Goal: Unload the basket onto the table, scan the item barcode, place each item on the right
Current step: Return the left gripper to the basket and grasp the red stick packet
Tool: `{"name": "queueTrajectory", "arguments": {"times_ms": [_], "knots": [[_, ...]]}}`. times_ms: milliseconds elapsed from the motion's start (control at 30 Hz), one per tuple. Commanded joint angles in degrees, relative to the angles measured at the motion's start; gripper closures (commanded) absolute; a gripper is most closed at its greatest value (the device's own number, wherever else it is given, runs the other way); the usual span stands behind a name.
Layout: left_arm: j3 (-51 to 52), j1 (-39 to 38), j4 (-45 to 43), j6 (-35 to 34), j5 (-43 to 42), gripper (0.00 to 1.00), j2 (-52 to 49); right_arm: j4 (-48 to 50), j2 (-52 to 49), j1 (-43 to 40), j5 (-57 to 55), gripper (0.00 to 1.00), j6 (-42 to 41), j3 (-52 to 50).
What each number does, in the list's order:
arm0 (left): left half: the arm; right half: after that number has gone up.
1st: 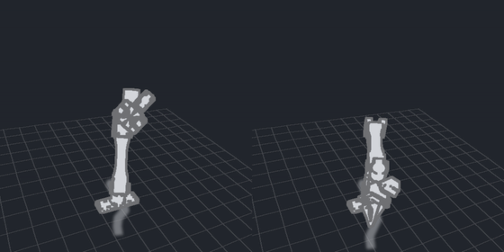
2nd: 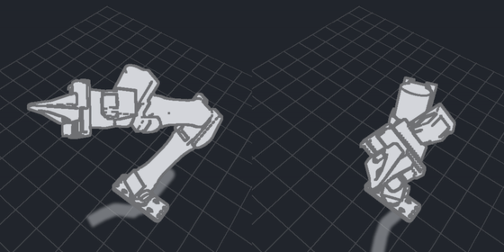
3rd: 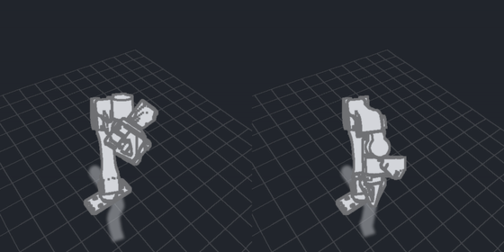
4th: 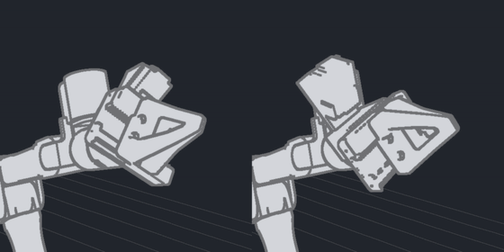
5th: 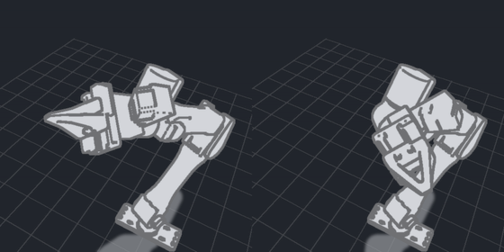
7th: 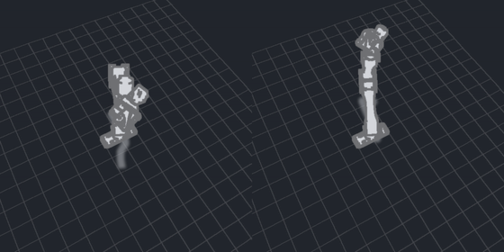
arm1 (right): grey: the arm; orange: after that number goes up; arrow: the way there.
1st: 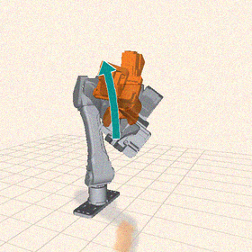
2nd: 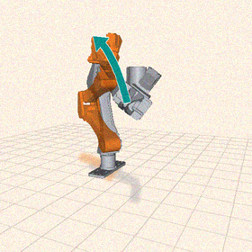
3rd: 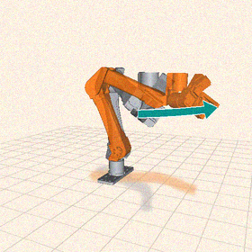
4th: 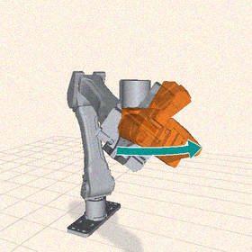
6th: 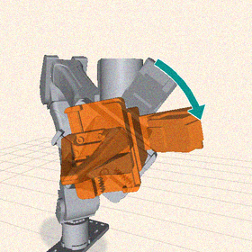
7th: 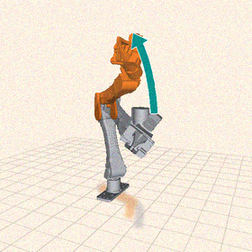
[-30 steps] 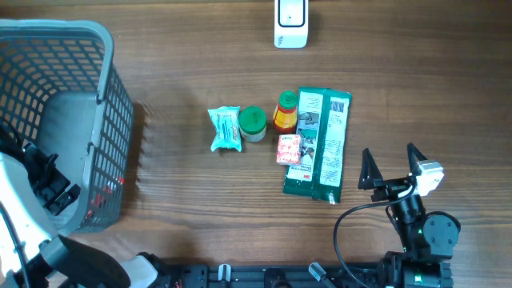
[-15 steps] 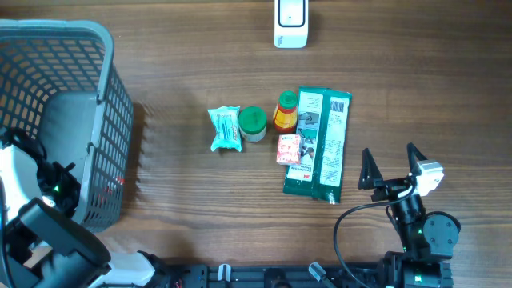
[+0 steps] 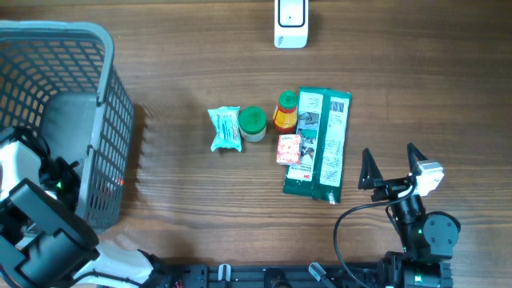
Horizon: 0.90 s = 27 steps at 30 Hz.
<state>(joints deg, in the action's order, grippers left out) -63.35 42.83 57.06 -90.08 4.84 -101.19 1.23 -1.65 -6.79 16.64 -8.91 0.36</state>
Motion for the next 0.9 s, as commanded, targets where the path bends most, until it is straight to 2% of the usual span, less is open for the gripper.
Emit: {"name": "queueTrajectory", "arguments": {"times_ms": [0,133,267,367,467,533,600,700,767,867], "knots": [[5.4,-0.4,-8.3,2.2,1.0,0.00,-3.1,0.1,0.2,-0.1,-0.4,0.00,-0.1,-0.1],[6.8,-0.4,-15.4,7.8,1.0,0.00,-3.1,0.1,0.2,-0.1,-0.4,0.00,-0.1,-0.1],[6.8,-0.4,-17.4,12.0,1.0,0.00,-3.1,0.1,0.2,-0.1,-0.4,0.00,-0.1,-0.1],[6.8,-0.4,-14.8,11.9,1.0,0.18,-3.1,0.1,0.2,-0.1,-0.4,0.00,-0.1,-0.1],[6.8,-0.4,-11.3,11.9,1.0,0.24,-3.1,0.1,0.2,-0.1,-0.4,0.00,-0.1,-0.1],[7.1,-0.4,-10.5,11.9,1.0,0.23,-3.1,0.1,0.2,-0.1,-0.4,0.00,-0.1,-0.1],[7.3,-0.5,-10.5,12.3,1.0,0.13,-3.1,0.1,0.2,-0.1,-0.4,0.00,-0.1,-0.1],[7.4,-1.5,-11.3,18.0,1.0,0.12,-3.1,0.1,0.2,-0.1,-0.4,0.00,-0.1,-0.1],[7.4,-2.5,-11.5,21.0,1.0,0.14,-3.1,0.1,0.2,-0.1,-0.4,0.00,-0.1,-0.1],[7.6,-4.0,-11.1,22.6,1.0,0.25,-3.1,0.1,0.2,-0.1,-0.4,0.00,-0.1,-0.1]]}}
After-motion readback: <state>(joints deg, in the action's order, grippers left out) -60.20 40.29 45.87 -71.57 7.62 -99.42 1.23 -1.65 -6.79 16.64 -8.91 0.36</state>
